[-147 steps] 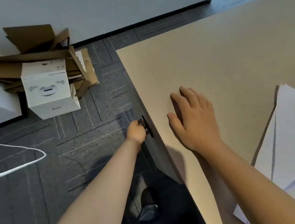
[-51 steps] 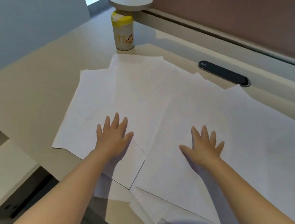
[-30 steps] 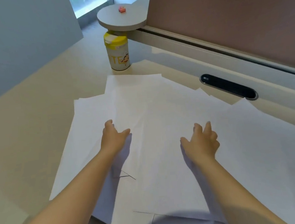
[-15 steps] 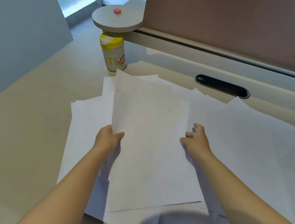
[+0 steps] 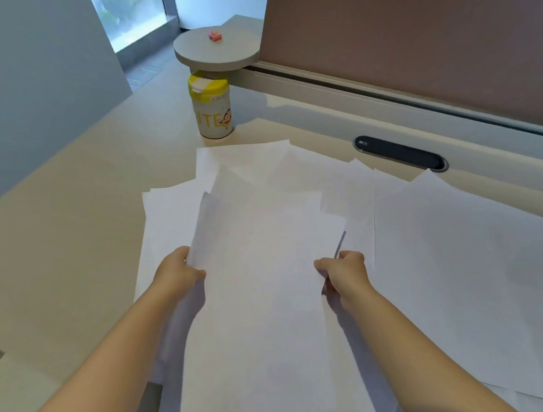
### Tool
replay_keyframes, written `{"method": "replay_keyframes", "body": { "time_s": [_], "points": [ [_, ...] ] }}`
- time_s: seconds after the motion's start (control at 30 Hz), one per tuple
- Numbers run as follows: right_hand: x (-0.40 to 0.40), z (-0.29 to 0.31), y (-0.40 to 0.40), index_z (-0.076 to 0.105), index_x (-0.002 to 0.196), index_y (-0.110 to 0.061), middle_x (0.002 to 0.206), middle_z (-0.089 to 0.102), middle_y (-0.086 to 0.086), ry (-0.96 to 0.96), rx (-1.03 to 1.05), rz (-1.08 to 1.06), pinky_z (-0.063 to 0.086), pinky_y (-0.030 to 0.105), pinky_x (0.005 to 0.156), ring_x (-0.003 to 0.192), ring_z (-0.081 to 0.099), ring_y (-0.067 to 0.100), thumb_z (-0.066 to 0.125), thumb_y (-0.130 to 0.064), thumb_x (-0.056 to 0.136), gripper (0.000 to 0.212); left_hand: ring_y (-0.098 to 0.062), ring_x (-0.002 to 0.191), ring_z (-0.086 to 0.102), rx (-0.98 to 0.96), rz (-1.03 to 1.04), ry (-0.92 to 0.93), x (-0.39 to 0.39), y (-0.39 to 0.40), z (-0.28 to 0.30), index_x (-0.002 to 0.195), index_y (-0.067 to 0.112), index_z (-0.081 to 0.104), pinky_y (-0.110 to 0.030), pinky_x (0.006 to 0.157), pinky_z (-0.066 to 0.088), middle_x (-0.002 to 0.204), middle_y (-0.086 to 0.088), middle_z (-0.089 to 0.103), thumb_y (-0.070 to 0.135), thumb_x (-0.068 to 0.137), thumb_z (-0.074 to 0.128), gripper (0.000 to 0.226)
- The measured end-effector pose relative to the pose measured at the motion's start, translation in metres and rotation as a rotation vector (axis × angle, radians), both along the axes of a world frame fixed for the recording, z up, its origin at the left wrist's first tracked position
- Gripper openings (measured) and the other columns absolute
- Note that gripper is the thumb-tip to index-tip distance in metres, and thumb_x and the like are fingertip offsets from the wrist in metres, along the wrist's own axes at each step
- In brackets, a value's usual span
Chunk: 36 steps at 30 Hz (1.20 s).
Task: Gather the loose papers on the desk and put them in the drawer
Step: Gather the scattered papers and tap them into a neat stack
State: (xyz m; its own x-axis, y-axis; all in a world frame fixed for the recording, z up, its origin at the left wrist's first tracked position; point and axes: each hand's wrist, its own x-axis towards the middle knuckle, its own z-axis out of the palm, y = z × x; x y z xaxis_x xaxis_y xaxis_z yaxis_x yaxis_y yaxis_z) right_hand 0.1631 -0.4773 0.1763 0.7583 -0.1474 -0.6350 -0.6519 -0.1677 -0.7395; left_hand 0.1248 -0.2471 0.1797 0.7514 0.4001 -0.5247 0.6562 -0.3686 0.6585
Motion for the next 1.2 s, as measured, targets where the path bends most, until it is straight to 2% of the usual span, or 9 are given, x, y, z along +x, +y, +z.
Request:
{"method": "replay_keyframes", "body": {
  "time_s": [0.13, 0.23, 0.3, 0.47, 0.57, 0.73, 0.87, 0.97, 1.2],
  "points": [
    [-0.005, 0.006, 0.006, 0.053, 0.074, -0.003, 0.07, 0.053, 0.008, 0.008, 0.05, 0.183, 0.05, 0.014, 0.051, 0.064, 0.053, 0.024, 0.048, 0.008, 0.083, 0.015, -0.032, 0.096, 0.056, -0.176, 0.17, -0.11, -0.004, 0.0, 0.003, 0.118, 0.008, 0.047, -0.034, 0.084, 0.041, 0.116, -0.02, 0.061, -0.005, 0.083, 0.052, 0.037],
    [-0.004, 0.002, 0.001, 0.057, 0.085, 0.005, 0.096, 0.064, 0.021, -0.083, 0.045, 0.153, 0.048, 0.04, 0.093, 0.092, 0.06, 0.033, 0.044, 0.01, 0.08, 0.014, -0.021, 0.05, 0.05, -0.298, 0.149, -0.059, -0.002, -0.011, 0.008, 0.104, 0.008, 0.047, -0.021, 0.059, 0.045, 0.049, -0.006, 0.06, 0.005, 0.085, 0.056, 0.021],
    [-0.001, 0.004, -0.015, 0.054, 0.077, -0.001, 0.088, 0.06, 0.016, -0.146, 0.034, 0.086, 0.044, 0.03, 0.081, 0.084, 0.057, 0.028, 0.044, 0.009, 0.082, 0.015, -0.01, 0.023, 0.029, -0.357, 0.056, 0.043, 0.003, -0.023, 0.011, 0.082, 0.005, 0.049, -0.018, 0.052, 0.043, 0.024, 0.003, 0.035, 0.009, 0.087, 0.055, 0.009],
    [-0.001, 0.015, -0.077, 0.057, 0.109, 0.005, 0.103, 0.061, 0.015, -0.244, -0.184, 0.057, 0.045, 0.034, 0.085, 0.096, 0.058, 0.03, 0.046, 0.003, 0.087, 0.025, -0.011, 0.054, 0.05, -0.302, -0.045, -0.102, 0.018, -0.088, 0.019, 0.069, 0.005, 0.055, -0.01, 0.045, 0.044, 0.06, -0.001, 0.055, -0.002, 0.085, 0.052, 0.018],
    [-0.007, 0.013, -0.113, 0.054, 0.115, 0.002, 0.107, 0.06, 0.013, -0.232, -0.26, 0.001, 0.041, 0.03, 0.083, 0.108, 0.057, 0.032, 0.048, -0.004, 0.088, 0.028, -0.029, 0.074, 0.052, -0.051, -0.117, -0.149, 0.029, -0.122, 0.013, 0.056, 0.011, 0.051, -0.025, 0.057, 0.04, 0.063, -0.004, 0.053, 0.014, 0.082, 0.057, 0.027],
    [-0.013, 0.006, -0.169, 0.046, 0.121, -0.002, 0.131, 0.047, 0.016, -0.044, -0.746, 0.196, 0.037, 0.04, 0.098, 0.12, 0.044, 0.033, 0.042, -0.022, 0.093, 0.035, -0.034, 0.128, 0.039, 0.436, -0.271, 0.012, 0.032, -0.148, -0.004, 0.125, 0.016, 0.052, -0.042, 0.097, 0.037, 0.139, -0.011, 0.043, 0.031, 0.083, 0.059, 0.046],
    [-0.012, 0.0, -0.197, 0.044, 0.125, -0.006, 0.138, 0.034, 0.016, 0.081, -0.903, 0.279, 0.035, 0.044, 0.102, 0.124, 0.036, 0.034, 0.041, -0.026, 0.093, 0.038, -0.037, 0.106, 0.049, 0.317, -0.173, 0.06, 0.032, -0.143, -0.013, 0.121, 0.004, 0.044, -0.041, 0.084, 0.04, 0.129, -0.018, 0.042, 0.016, 0.08, 0.063, 0.047],
    [-0.01, 0.001, -0.208, 0.041, 0.13, -0.006, 0.139, 0.03, 0.016, 0.099, -0.896, 0.298, 0.035, 0.043, 0.1, 0.123, 0.037, 0.034, 0.042, -0.026, 0.094, 0.041, -0.029, 0.083, 0.049, 0.232, -0.193, 0.095, 0.029, -0.146, -0.014, 0.084, 0.008, 0.05, -0.031, 0.067, 0.037, 0.089, -0.01, 0.056, 0.014, 0.079, 0.06, 0.013],
    [-0.012, -0.001, -0.203, 0.045, 0.116, 0.003, 0.12, 0.057, 0.02, -0.116, -0.822, 0.407, 0.043, 0.034, 0.081, 0.108, 0.055, 0.035, 0.035, -0.019, 0.096, 0.031, -0.023, 0.059, 0.038, -0.023, 0.061, -0.07, 0.025, -0.179, -0.024, 0.057, 0.008, 0.041, -0.027, 0.053, 0.027, 0.06, -0.007, 0.04, 0.008, 0.086, 0.049, 0.03]
  ]
}}
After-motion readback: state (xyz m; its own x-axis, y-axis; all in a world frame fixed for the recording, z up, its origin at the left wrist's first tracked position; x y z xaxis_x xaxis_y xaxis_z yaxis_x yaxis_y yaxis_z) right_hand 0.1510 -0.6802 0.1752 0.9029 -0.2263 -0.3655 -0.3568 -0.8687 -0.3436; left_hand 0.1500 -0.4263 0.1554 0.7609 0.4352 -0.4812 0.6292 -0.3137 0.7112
